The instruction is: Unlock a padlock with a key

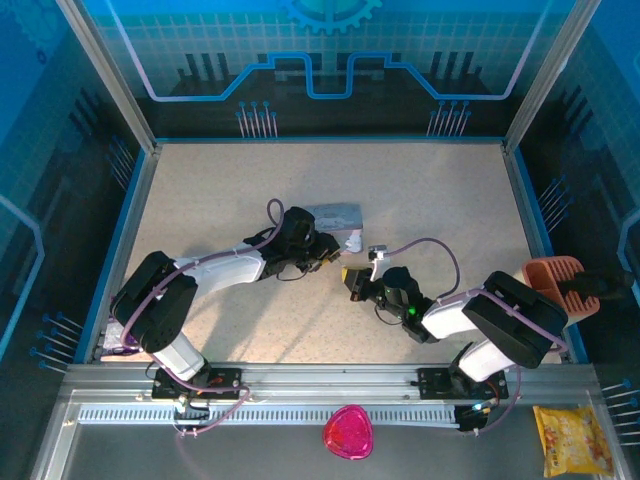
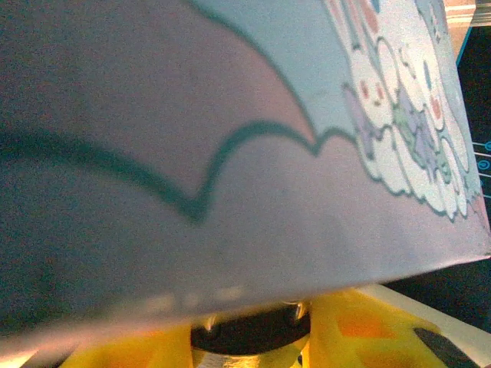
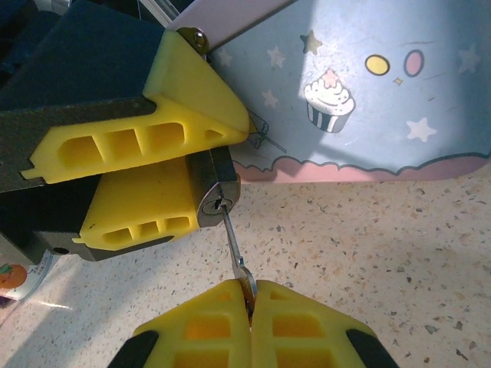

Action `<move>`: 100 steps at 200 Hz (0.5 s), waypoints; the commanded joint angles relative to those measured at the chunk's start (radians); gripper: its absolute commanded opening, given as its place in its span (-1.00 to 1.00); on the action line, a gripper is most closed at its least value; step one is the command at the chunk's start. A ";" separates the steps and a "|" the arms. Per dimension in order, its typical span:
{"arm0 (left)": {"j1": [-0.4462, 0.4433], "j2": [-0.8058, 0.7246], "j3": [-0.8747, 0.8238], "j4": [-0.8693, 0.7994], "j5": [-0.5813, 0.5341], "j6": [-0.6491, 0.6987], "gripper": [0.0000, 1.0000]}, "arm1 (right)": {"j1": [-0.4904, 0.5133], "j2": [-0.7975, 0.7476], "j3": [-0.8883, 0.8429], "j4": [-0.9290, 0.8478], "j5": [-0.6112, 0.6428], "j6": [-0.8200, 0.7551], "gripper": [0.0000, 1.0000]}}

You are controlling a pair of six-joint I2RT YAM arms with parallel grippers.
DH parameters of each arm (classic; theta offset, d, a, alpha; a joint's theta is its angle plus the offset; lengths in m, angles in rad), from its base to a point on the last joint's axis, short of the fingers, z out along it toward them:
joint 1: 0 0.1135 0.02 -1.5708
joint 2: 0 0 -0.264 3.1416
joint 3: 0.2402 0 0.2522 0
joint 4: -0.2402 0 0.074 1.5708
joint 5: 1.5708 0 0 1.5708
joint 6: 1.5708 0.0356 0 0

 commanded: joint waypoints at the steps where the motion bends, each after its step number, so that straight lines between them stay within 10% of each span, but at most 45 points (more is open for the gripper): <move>1: 0.004 -0.039 -0.016 0.046 0.044 -0.015 -0.76 | 0.016 0.010 0.011 0.047 0.019 -0.014 -1.00; 100: 0.002 -0.030 -0.015 0.058 0.056 -0.024 -0.77 | 0.021 0.041 0.014 0.098 0.025 -0.009 -1.00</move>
